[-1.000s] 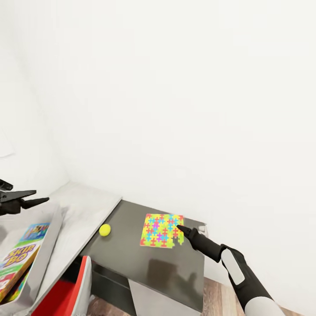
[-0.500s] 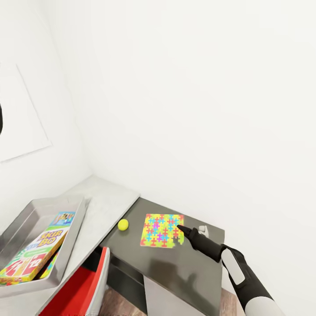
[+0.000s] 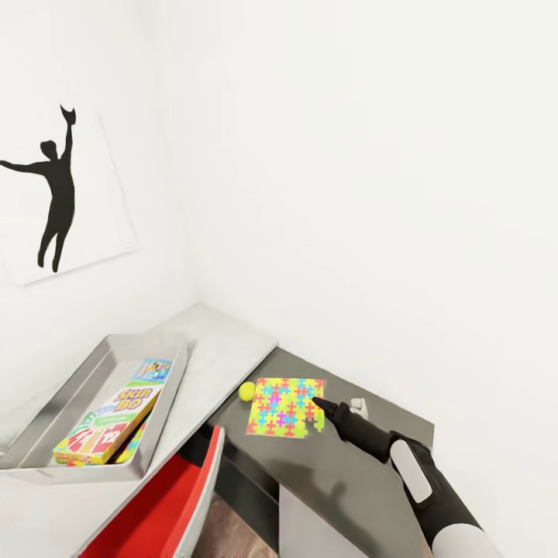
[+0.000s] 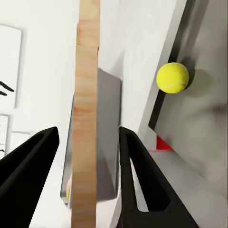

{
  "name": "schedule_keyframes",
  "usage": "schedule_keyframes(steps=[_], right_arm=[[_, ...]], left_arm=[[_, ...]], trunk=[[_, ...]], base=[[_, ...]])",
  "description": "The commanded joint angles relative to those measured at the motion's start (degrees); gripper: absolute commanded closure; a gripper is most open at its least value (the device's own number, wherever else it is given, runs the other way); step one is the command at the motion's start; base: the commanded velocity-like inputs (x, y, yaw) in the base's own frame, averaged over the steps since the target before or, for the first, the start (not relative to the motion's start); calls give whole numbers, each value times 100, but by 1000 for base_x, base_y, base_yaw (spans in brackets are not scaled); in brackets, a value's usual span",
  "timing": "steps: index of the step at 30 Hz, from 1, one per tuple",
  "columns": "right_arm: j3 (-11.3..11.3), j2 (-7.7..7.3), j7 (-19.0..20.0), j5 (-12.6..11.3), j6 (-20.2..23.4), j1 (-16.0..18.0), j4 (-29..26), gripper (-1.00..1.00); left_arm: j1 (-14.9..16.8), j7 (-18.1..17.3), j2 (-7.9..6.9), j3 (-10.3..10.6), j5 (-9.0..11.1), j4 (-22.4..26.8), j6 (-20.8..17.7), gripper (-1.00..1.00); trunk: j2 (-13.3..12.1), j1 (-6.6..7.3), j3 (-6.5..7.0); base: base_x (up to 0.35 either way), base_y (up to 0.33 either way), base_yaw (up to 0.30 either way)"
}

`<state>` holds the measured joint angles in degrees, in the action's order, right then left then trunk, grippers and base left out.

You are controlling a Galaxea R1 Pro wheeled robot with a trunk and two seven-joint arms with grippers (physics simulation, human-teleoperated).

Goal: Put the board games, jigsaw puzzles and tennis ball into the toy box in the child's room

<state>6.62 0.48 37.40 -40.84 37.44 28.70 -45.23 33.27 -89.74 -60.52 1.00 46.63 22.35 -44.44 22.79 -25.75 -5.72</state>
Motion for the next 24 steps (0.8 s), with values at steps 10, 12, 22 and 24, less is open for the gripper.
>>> schedule_keyframes(steps=[10,12,22,24], right_arm=[[35,-24,14,-12,43,4,-3,100],[50,-30,13,-12,44,4,-3,100],[83,-63,12,-12,31,-13,-3,100],[84,-66,12,-12,30,-13,-3,100]], left_arm=[[13,-26,82,7,-22,18,-58,-100],[13,-26,142,2,-26,59,-61,-100],[13,-26,430,14,-64,560,-73,-100],[13,-26,437,14,-65,573,-71,-100]], trunk=[[13,-4,-13],[13,-4,-13],[13,-4,-13],[13,-4,-13]], base=[[0,0,289],[0,0,277],[0,0,65],[0,0,4]])
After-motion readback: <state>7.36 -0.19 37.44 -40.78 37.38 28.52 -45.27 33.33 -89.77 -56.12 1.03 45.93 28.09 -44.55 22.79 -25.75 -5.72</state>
